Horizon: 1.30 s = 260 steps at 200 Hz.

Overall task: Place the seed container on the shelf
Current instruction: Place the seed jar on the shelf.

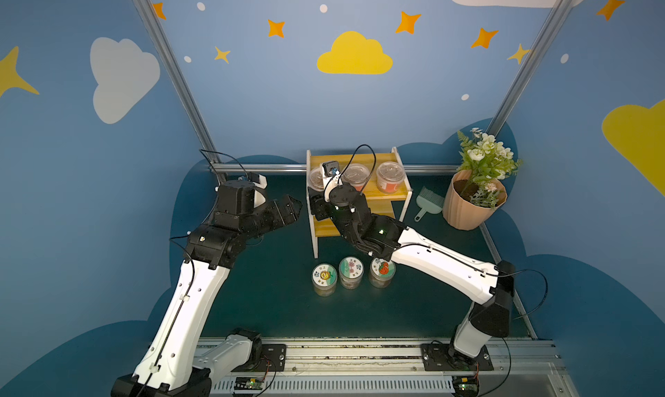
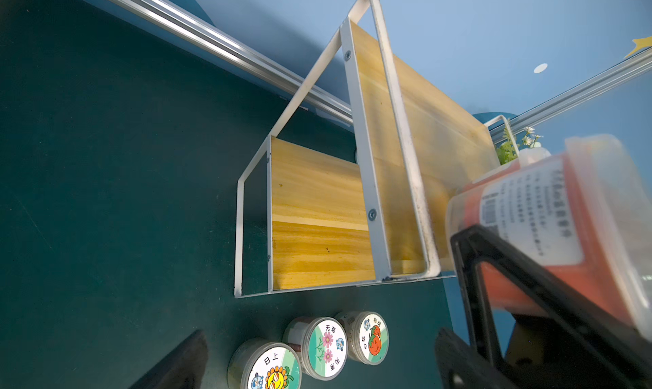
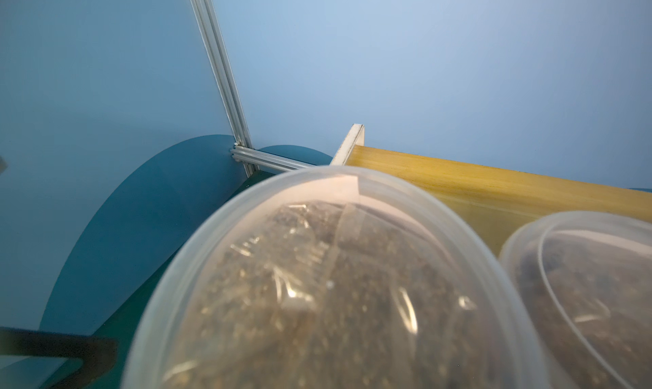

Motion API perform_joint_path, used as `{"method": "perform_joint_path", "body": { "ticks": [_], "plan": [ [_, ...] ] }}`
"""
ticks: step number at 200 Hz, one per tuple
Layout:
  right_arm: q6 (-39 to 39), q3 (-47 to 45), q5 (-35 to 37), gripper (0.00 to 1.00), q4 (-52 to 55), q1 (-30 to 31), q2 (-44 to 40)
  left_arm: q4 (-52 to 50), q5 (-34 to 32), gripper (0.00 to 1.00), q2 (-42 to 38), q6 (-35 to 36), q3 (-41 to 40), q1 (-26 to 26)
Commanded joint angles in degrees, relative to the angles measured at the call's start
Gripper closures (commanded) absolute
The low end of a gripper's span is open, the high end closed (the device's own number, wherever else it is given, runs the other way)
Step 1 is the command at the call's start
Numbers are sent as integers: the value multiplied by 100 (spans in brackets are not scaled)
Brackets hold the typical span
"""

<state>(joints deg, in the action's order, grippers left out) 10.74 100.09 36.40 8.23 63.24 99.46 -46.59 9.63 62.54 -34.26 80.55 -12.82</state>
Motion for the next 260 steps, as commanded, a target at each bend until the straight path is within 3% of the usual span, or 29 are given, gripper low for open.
{"method": "perform_joint_path", "body": {
  "ticks": [1, 79, 128, 149, 165, 192, 260],
  "plan": [
    [160, 269, 81, 41, 129, -74, 128, 51, 213, 0, -77, 100, 93, 38],
    [331, 528, 549, 40, 380, -145, 412, 205, 337, 0, -146, 16, -154, 43],
    [413, 676, 615, 26, 495, -172, 530, 212, 334, 0, -135, 73, -93, 65],
    [525, 797, 573, 12, 638, -189, 589, 215, 561, 0, -102, 67, -58, 62],
    [748, 1039, 541, 7, 990, -183, 675, 222, 687, 0, -67, 87, -32, 62],
    [1237, 1117, 626, 6, 1487, -107, 668, 228, 707, 0, -77, 59, -31, 62],
    [1370, 1017, 820, 5, 1642, 195, 465, 50, 768, 0, -58, 113, 59, 74]
  ]
}}
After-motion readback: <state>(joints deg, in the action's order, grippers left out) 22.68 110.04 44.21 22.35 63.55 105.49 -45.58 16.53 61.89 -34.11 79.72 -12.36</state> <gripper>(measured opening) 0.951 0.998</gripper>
